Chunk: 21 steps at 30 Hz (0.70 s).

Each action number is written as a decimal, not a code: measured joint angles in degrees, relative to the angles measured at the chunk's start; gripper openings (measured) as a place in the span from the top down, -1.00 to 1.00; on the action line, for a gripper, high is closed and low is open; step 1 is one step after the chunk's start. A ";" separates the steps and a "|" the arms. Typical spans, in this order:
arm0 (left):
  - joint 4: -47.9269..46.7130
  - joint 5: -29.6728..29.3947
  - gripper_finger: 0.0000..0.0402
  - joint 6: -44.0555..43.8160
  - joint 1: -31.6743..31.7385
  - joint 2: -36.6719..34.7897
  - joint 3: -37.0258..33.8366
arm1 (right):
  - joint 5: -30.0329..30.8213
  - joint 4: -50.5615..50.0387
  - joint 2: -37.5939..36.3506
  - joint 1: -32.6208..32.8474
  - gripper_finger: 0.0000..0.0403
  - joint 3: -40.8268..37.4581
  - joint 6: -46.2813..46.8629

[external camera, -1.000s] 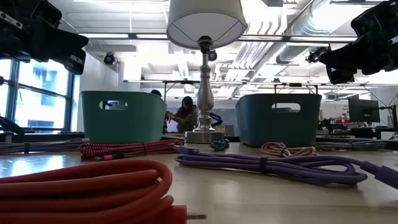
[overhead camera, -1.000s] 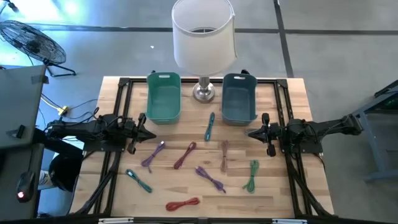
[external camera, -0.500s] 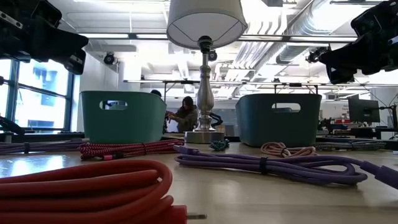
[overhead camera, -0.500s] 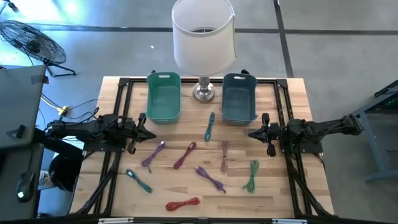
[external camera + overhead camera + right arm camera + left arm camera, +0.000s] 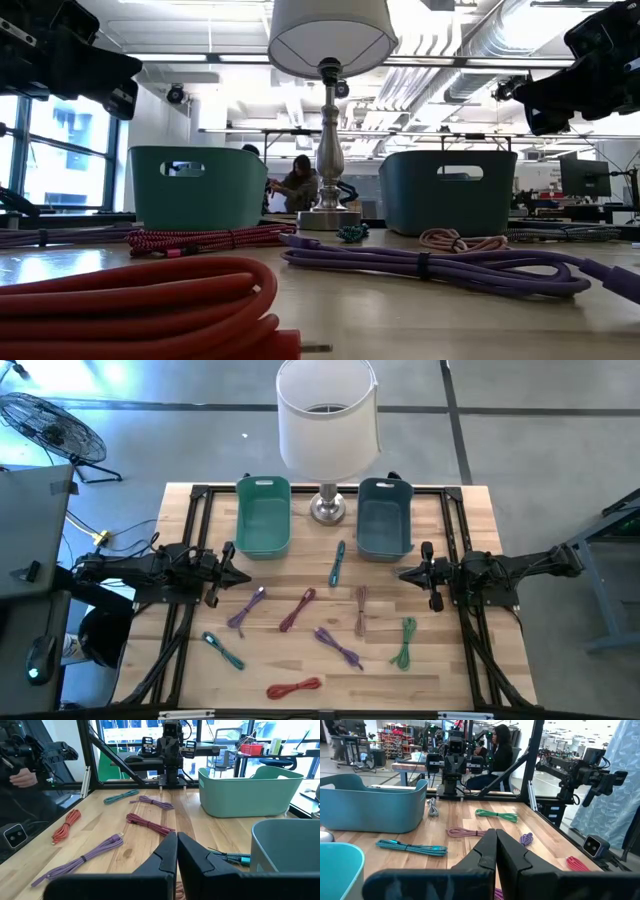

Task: Pick & Place USB Port

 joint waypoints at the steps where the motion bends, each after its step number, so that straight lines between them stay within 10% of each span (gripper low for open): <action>1: 0.01 0.00 1.00 -0.01 0.00 -0.01 0.00 | 0.01 0.00 0.00 0.00 0.98 -0.01 -0.01; 16: 0.00 -0.01 1.00 0.01 0.00 0.00 0.00 | 0.01 0.00 -0.01 -0.02 0.98 0.00 -0.01; 21: 1.17 -10.50 1.00 0.02 0.02 -0.03 0.02 | 0.07 0.00 0.00 0.00 0.98 -0.01 -0.07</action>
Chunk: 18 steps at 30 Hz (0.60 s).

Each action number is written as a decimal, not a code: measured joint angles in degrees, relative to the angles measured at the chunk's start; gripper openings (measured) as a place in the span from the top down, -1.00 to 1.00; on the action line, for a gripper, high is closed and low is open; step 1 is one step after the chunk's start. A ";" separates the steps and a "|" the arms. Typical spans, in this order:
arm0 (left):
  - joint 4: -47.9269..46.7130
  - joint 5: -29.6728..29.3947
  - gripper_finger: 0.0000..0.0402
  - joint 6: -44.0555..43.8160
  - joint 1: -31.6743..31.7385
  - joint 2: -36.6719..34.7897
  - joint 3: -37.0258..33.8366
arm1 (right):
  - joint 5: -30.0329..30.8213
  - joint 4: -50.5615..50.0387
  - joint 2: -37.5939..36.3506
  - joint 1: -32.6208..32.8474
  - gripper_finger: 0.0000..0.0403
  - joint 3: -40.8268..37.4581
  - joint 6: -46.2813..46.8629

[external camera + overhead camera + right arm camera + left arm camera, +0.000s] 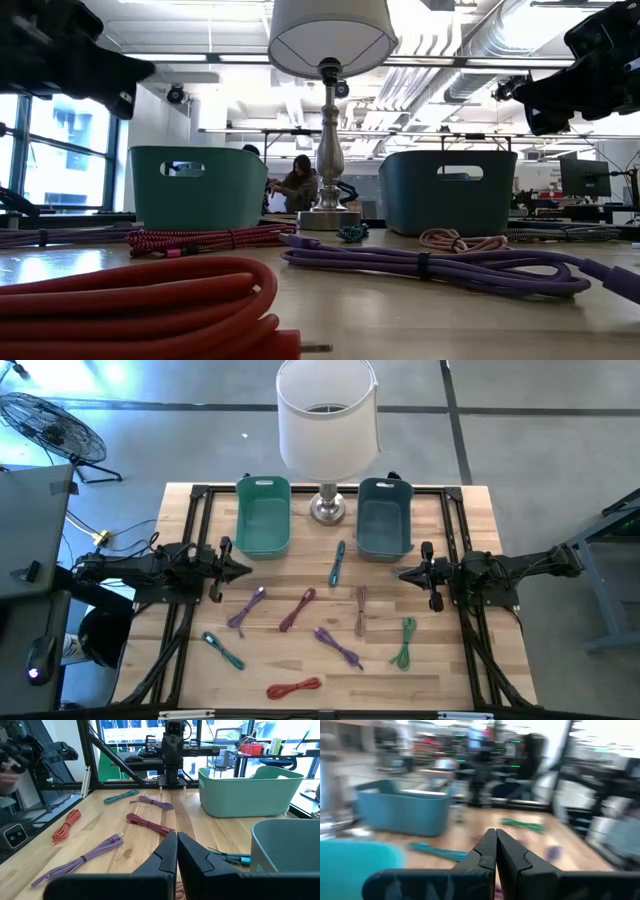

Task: Pick & Place USB Port
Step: Adjust the blue bin

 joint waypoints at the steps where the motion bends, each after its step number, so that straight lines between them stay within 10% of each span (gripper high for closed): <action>1: -0.13 -2.05 1.00 0.00 0.00 0.02 0.00 | 0.78 0.10 -0.01 0.00 0.98 0.00 -0.79; 18: -0.13 -8.30 1.00 -0.43 -0.02 0.02 0.42 | 3.07 8.01 -0.01 0.00 0.98 0.00 4.79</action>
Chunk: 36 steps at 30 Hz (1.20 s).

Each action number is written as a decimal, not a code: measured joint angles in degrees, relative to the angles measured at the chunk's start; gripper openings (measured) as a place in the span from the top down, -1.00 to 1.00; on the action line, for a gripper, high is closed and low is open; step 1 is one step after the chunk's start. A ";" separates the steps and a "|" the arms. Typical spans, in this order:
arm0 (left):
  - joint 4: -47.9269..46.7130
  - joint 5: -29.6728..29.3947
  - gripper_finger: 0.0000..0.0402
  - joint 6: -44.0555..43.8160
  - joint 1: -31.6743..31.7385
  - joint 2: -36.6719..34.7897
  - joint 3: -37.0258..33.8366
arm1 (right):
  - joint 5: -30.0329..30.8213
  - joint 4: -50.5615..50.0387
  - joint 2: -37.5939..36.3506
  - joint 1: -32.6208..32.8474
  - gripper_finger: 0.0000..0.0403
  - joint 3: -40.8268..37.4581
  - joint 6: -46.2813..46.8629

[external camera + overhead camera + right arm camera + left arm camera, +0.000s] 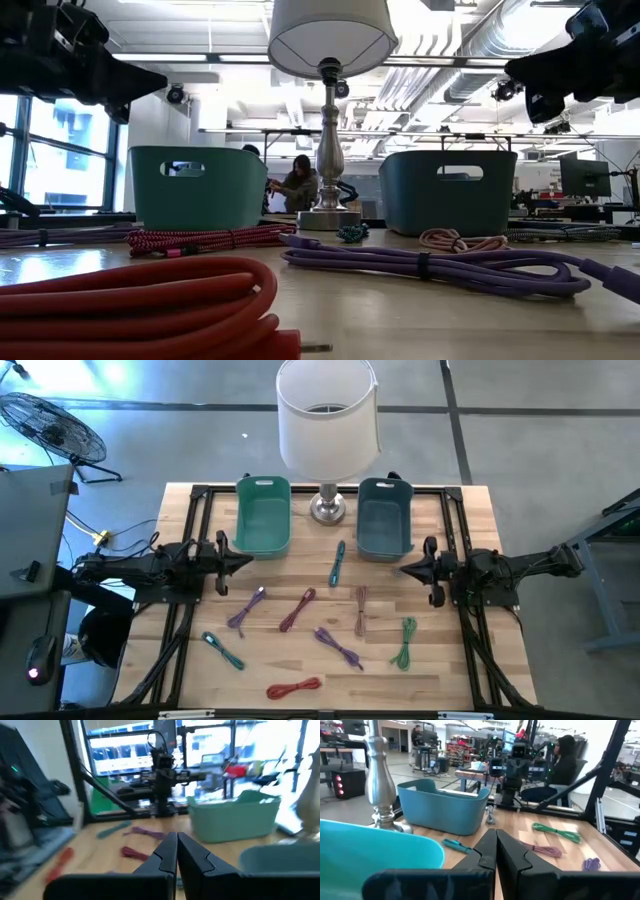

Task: Pick & Place USB Port
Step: Adjust the blue bin

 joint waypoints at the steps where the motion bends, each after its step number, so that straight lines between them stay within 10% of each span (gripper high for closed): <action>1: -0.05 0.04 1.00 -0.01 0.00 0.02 0.02 | -0.23 -0.20 0.02 0.00 0.98 0.02 0.23; 22: -2.37 4.37 1.00 1.52 0.00 0.59 0.07 | 1.75 -10.24 8.06 3.44 0.68 14.72 -9.93; 36: -2.93 8.03 0.98 4.93 0.00 0.59 0.09 | 19.90 -61.23 33.76 10.49 0.30 51.04 -4.47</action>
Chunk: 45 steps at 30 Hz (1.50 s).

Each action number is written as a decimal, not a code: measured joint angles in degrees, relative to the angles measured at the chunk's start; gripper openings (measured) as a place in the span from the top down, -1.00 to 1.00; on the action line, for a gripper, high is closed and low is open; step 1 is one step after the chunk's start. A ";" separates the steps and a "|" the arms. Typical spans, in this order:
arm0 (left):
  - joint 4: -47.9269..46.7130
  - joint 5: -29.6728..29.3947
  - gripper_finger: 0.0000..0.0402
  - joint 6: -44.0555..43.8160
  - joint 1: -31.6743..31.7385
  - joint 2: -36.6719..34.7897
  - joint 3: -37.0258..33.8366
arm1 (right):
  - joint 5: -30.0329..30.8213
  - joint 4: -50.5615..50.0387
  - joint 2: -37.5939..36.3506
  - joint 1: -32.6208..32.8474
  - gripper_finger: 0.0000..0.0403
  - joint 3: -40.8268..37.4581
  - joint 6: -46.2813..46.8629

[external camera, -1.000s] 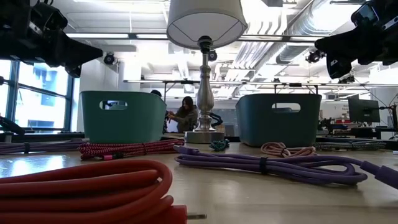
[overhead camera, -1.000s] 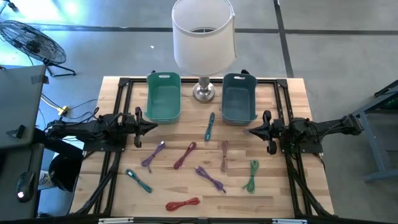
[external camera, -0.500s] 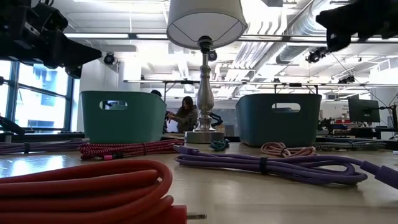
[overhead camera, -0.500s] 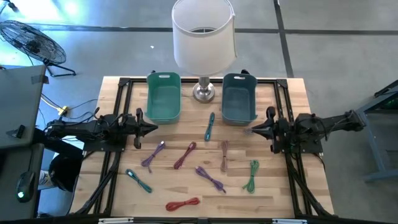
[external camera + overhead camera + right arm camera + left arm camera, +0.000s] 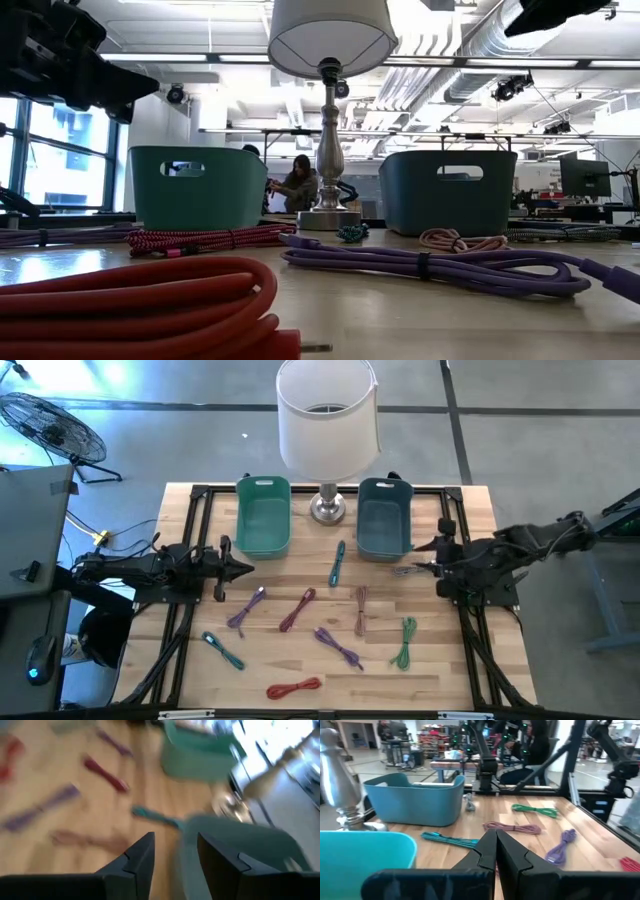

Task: Pick & Place USB Port
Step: Adjust the blue bin

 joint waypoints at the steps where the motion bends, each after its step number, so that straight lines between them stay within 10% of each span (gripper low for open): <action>1: -0.04 0.31 0.98 0.00 0.00 0.00 0.00 | 1.67 -4.39 2.27 0.12 0.29 2.51 1.78; 11: 0.00 -0.69 0.97 4.11 0.00 0.00 0.00 | 5.32 -38.80 19.77 -2.24 0.16 18.41 23.85; 22: 0.10 -2.04 0.97 7.56 0.00 0.00 0.00 | -6.92 -39.53 22.15 -5.35 -0.34 14.72 25.01; 45: 0.11 -2.57 0.97 8.90 0.00 0.00 0.00 | -14.42 -29.94 21.76 -18.72 -0.35 -6.13 9.20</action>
